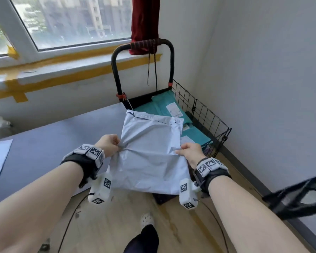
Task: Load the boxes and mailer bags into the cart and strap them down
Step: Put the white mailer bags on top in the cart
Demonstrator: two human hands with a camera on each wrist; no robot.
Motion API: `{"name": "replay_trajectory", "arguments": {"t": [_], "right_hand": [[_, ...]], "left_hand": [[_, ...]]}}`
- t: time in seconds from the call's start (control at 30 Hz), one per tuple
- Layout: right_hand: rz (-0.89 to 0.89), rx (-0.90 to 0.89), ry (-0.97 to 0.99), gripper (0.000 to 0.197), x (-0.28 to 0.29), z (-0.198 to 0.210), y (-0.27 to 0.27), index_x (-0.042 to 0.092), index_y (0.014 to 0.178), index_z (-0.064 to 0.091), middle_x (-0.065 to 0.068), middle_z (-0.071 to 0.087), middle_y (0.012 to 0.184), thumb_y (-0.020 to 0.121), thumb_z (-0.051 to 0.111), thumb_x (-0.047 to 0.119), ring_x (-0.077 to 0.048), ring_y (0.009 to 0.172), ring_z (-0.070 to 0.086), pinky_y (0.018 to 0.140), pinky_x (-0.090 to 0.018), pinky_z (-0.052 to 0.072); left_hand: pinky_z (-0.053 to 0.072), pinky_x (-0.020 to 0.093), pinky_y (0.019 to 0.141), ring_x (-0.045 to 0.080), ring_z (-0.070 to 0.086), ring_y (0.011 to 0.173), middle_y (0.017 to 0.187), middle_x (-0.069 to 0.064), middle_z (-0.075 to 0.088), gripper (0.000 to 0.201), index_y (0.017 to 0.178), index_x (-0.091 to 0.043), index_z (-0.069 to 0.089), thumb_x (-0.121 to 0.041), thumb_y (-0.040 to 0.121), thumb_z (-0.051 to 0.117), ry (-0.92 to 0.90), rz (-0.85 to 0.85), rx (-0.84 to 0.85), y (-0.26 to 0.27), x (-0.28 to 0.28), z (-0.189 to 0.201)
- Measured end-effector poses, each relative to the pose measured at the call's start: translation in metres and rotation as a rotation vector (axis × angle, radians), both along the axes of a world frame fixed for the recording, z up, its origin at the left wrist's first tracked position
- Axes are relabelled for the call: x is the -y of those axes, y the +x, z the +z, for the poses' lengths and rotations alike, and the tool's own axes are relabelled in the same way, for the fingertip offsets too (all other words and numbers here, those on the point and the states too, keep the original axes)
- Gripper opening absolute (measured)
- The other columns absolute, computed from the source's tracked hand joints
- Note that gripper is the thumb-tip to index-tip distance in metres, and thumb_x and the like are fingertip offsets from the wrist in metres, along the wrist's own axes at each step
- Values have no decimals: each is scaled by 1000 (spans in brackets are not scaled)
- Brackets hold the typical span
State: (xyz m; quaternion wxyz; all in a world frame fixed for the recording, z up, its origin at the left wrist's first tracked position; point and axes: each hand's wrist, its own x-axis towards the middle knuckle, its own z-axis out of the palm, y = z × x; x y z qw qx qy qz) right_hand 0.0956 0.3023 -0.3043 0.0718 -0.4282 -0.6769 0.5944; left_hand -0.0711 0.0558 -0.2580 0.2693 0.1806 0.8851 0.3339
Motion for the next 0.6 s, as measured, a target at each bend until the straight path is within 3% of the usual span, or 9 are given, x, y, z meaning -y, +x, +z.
{"name": "replay_trajectory", "arguments": {"t": [0.1,0.3,0.43,0.6], "right_hand": [[-21,0,21,35,-36,-5,-18,12,58,50,-4,52,66,72,73,-10,-16,63,49,70,-30,45],[-28,59,67,34,-111,-8,-77,12,58,50,-6,53,65,72,73,-8,-20,73,51,75,-38,47],[-20,93,69,30,-153,-13,-113,13,59,53,-7,57,70,71,75,-5,-22,78,55,85,-47,52],[3,102,47,31,-196,-20,-151,11,62,52,-6,57,72,74,70,-10,-22,82,54,89,-41,49]], "left_hand": [[40,28,66,19,45,68,65,4,51,30,63,-15,46,-12,80,70,-5,-27,2,-22,-40,-7],[46,33,69,20,48,69,69,4,52,26,65,-15,47,-14,83,66,-34,-46,4,-74,-114,-10],[53,39,76,21,51,75,75,7,55,24,66,-15,47,-5,80,63,-69,-75,24,-110,-153,-15],[47,29,67,21,51,71,68,0,53,28,63,-17,49,4,76,63,-72,-50,60,-146,-197,-27]]}}
